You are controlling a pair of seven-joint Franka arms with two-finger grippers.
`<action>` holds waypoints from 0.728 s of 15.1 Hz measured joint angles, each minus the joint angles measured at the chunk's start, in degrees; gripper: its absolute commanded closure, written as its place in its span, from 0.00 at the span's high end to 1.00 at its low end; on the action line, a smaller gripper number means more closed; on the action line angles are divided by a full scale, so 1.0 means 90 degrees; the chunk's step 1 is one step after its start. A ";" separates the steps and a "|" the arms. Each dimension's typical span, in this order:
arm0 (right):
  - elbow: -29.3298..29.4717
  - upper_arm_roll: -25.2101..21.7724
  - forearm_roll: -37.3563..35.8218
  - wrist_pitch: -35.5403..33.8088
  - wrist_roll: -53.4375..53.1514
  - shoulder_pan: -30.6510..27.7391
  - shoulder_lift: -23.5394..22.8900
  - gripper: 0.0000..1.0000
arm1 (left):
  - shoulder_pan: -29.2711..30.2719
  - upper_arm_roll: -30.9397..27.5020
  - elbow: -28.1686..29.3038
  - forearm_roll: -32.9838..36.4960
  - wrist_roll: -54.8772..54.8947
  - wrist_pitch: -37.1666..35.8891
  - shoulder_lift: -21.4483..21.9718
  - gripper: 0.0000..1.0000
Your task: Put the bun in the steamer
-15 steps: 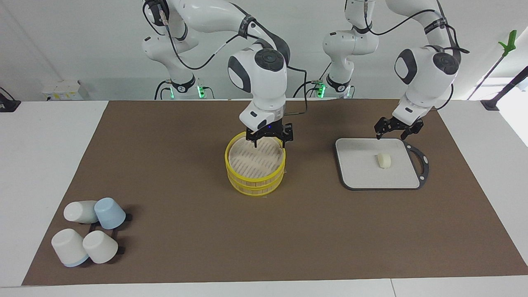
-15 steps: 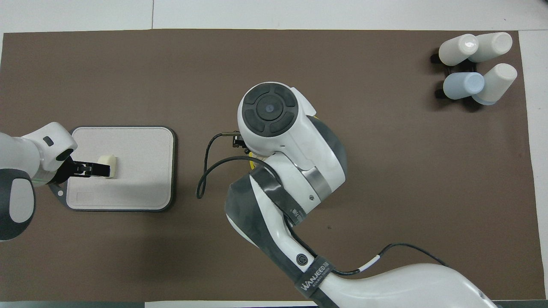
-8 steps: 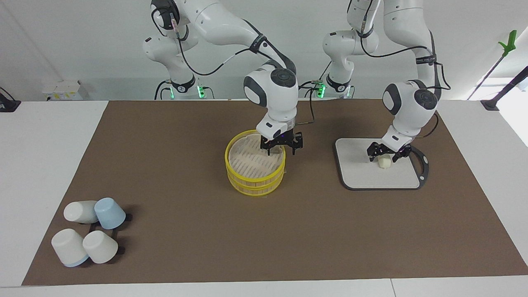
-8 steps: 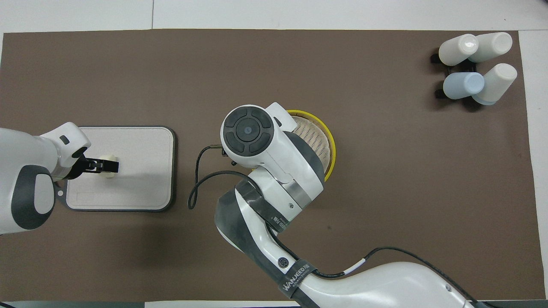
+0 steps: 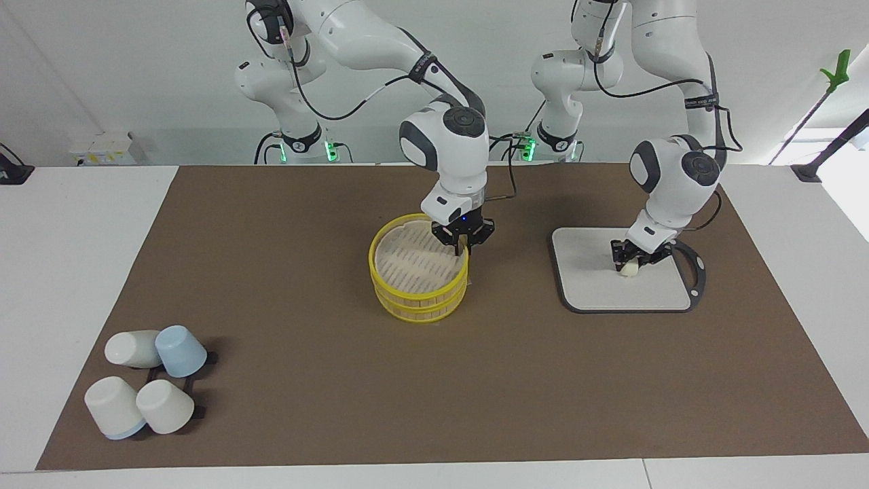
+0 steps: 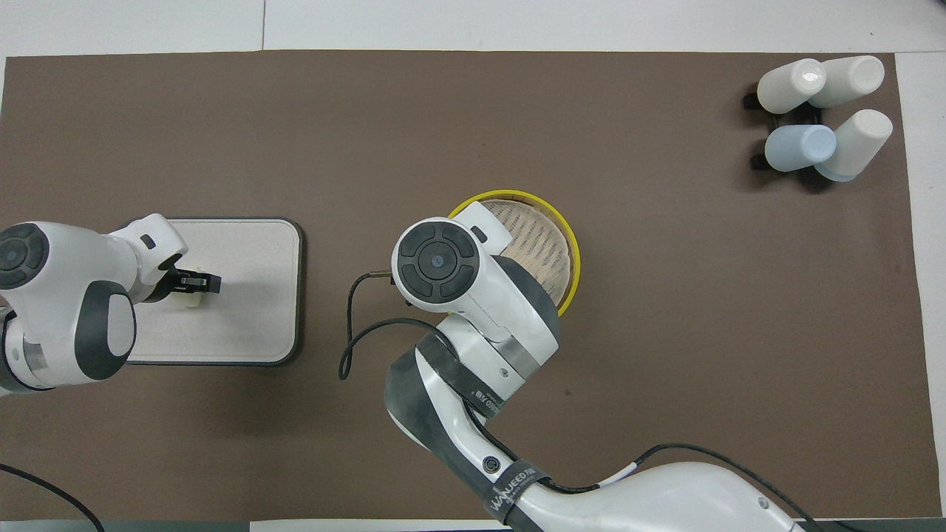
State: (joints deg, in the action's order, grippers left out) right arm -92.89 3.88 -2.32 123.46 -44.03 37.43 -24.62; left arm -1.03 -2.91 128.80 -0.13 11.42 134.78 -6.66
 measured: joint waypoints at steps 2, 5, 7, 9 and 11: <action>0.0126 -0.0026 -0.0032 -0.0140 0.0046 -0.0023 0.0004 0.00 | 0.0000 -0.0004 -0.0306 0.0000 0.0000 -0.0449 0.0001 0.34; 0.0893 -0.0165 -0.0051 -0.1674 0.0562 -0.0330 0.0028 0.00 | -0.0052 0.0045 -0.1287 -0.0004 -0.0330 -0.1662 0.0011 0.34; 0.1307 -0.0184 -0.0062 -0.2597 0.1300 -0.0847 0.0159 0.00 | -0.0351 0.0077 -0.2177 -0.0022 -0.1142 -0.2548 -0.0009 0.34; 0.1412 -0.0196 -0.0069 -0.3393 0.2359 -0.1519 0.0422 0.00 | -0.0977 0.0122 -0.3137 -0.0077 -0.2534 -0.3154 -0.0170 0.34; 0.1412 -0.0207 -0.0081 -0.3871 0.3382 -0.2166 0.0628 0.00 | -0.1904 0.0165 -0.3812 -0.0178 -0.4136 -0.3306 -0.0469 0.34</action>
State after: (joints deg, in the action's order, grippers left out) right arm -80.18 2.01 -3.04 88.62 -13.59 17.93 -18.98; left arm -18.16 -1.43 94.49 -1.73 -25.81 105.02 -10.88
